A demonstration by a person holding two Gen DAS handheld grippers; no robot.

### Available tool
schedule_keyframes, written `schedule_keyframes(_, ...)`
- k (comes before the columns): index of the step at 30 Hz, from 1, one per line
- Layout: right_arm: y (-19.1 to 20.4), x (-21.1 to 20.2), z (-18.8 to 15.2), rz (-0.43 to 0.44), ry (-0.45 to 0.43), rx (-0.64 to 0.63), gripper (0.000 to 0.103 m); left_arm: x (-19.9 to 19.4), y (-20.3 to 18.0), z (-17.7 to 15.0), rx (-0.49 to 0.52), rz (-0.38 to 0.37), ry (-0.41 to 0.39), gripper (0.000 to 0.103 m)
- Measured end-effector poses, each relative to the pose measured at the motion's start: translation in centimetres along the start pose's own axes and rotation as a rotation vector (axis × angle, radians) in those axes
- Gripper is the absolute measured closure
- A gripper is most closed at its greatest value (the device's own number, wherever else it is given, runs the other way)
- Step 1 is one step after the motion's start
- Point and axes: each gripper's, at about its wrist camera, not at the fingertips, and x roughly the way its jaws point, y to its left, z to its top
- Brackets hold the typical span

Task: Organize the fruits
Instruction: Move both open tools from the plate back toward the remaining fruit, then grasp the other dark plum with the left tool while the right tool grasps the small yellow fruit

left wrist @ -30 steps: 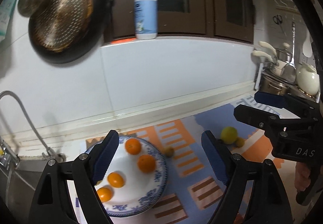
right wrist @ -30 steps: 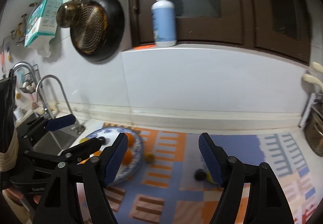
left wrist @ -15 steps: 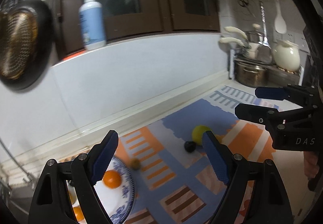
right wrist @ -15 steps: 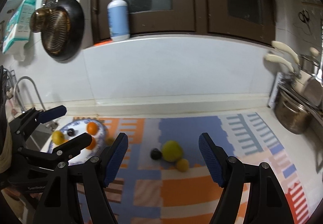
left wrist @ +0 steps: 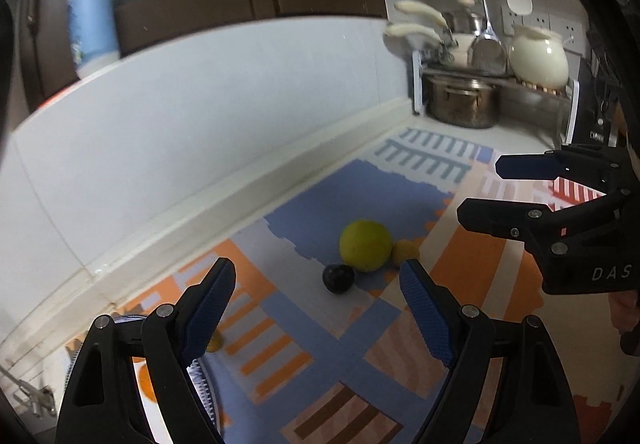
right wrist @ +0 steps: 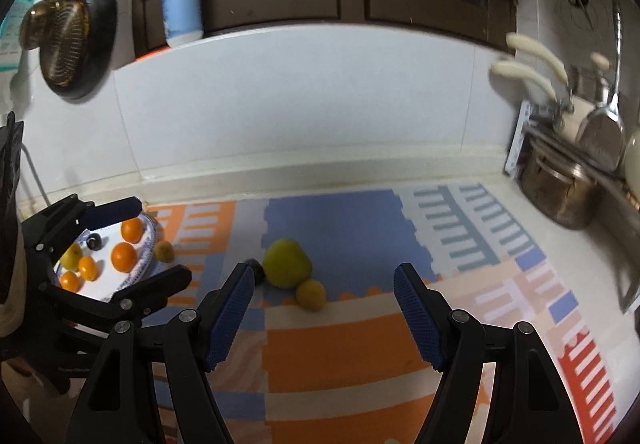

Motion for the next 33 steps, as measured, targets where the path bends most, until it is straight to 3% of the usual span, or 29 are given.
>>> schedule_keyframes(9,-0.6,3.9,-1.7,0.013,0.097,0.042,0.031,4.6,0.3,-1.2,0.002,-0.062,0.123,0.033)
schedule_keyframes(16,-0.9,6.4,-2.5,0.048,0.155,0.066,0.042,7.2,0.4,-1.7,-0.003,-0.122,0.195,0.043)
schedule_keyframes(26,-1.1,8.7,-2.5,0.096,0.200,0.087,0.053,9.0,0.7,-1.2,-0.013,-0.149,0.223,0.057)
schedule_keyframes(33,-1.0,9.7,-2.5,0.123,0.219,0.093,0.060,9.5,0.6,-0.9,-0.009,-0.166,0.224,0.061)
